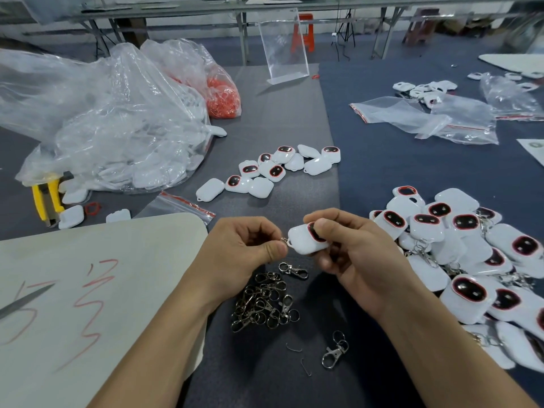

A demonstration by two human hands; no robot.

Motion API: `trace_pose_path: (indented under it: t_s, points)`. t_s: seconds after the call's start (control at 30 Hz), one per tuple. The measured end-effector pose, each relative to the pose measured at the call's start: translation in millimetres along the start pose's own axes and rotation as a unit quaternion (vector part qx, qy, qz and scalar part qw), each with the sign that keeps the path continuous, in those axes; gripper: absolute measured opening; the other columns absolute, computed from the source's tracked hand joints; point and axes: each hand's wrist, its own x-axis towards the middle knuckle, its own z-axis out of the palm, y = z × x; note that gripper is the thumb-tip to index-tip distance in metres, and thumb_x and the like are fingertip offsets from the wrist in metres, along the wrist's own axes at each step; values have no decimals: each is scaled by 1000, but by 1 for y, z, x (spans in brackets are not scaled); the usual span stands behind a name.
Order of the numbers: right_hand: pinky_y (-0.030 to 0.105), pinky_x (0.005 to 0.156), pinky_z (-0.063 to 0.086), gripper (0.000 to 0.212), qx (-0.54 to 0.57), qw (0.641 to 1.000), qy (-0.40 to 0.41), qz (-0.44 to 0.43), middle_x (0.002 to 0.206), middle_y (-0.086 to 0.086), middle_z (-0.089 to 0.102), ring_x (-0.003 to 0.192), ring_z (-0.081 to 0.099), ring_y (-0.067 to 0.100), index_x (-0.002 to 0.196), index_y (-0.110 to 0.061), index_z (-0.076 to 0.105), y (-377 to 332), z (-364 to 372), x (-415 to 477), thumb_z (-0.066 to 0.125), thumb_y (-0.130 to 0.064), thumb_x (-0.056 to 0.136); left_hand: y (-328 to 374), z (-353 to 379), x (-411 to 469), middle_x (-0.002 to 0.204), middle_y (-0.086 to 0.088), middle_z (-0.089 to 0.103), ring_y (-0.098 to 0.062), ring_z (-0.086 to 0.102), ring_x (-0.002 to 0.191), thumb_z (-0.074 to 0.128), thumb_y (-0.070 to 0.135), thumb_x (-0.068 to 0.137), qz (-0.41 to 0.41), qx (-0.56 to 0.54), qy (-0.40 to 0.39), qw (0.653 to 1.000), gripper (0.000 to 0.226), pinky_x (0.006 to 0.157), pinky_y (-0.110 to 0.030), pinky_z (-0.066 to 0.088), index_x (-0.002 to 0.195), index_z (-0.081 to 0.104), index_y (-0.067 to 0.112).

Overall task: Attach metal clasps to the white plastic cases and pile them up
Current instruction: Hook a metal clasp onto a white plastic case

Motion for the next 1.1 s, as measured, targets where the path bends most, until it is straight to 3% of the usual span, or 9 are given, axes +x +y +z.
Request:
trace_pose_path:
  t_s: [0.17, 0.27, 0.47, 0.57, 0.63, 0.8, 0.9, 1.0, 1.1]
  points:
    - [21, 42, 34, 28, 28, 999, -10, 22, 73, 16, 68, 45, 48, 16, 80, -13, 78, 4, 6, 3, 58, -3, 97, 5, -2, -5, 73, -6, 69, -11, 57, 66, 89, 19, 66, -11, -38, 19, 999, 18, 63, -18, 47, 73, 73, 14]
    - [22, 41, 36, 28, 19, 1000, -15, 2, 70, 14, 67, 43, 47, 16, 80, -16, 77, 3, 7, 3, 58, -3, 96, 11, 3, -9, 67, -3, 67, -9, 58, 60, 82, 22, 63, -27, -105, 40, 993, 15, 61, -17, 49, 71, 74, 13]
    - [23, 42, 39, 24, -3, 999, -12, -32, 69, 11, 63, 45, 45, 18, 83, -15, 75, 3, 5, 2, 60, 0, 94, 17, 10, -11, 72, -5, 68, -14, 64, 67, 78, 24, 62, -72, -176, 23, 981, 17, 74, -27, 48, 75, 72, 15]
    - [24, 43, 36, 24, -12, 999, -3, -41, 67, 11, 61, 44, 46, 19, 83, -14, 75, 3, 4, 3, 60, 0, 94, 19, 12, -11, 69, -7, 66, -16, 61, 63, 72, 13, 78, -59, -157, 8, 986, 7, 70, -28, 49, 79, 65, 12]
    - [25, 43, 34, 23, -16, 999, 6, -46, 66, 12, 62, 43, 46, 19, 83, -13, 74, 3, 4, 3, 59, 1, 93, 16, 12, -11, 67, -9, 63, -18, 57, 59, 66, 0, 88, -42, -120, 15, 992, 18, 62, -22, 48, 77, 64, 14]
    - [25, 41, 35, 23, 1, 999, 17, -29, 68, 14, 64, 40, 46, 19, 82, -11, 75, 3, 3, 3, 59, 2, 92, 13, 10, -9, 62, -7, 60, -16, 48, 54, 66, -9, 87, -34, -60, 19, 997, 27, 55, -20, 42, 73, 64, 14]
    - [23, 40, 33, 20, 14, 1000, 15, -13, 66, 12, 66, 40, 46, 18, 84, -8, 73, 5, 4, 4, 58, 2, 93, 12, 8, -8, 59, 5, 64, -6, 48, 51, 72, -4, 84, -12, 56, 35, 998, 28, 54, -16, 40, 71, 64, 20]
    - [23, 40, 34, 18, 14, 1000, 19, -6, 67, 13, 67, 40, 46, 18, 86, -7, 72, 6, 2, 4, 58, 2, 94, 8, 10, -9, 59, 7, 65, -4, 47, 51, 77, 6, 82, 21, 149, 65, 987, 24, 53, -16, 39, 73, 65, 24]
    - [24, 41, 37, 17, 31, 999, 22, -9, 69, 15, 67, 42, 49, 18, 90, -8, 72, 4, 2, 4, 58, 0, 96, 8, 15, -7, 62, 2, 66, -11, 49, 54, 77, 15, 81, -4, 35, 69, 997, 12, 54, -20, 42, 76, 69, 23]
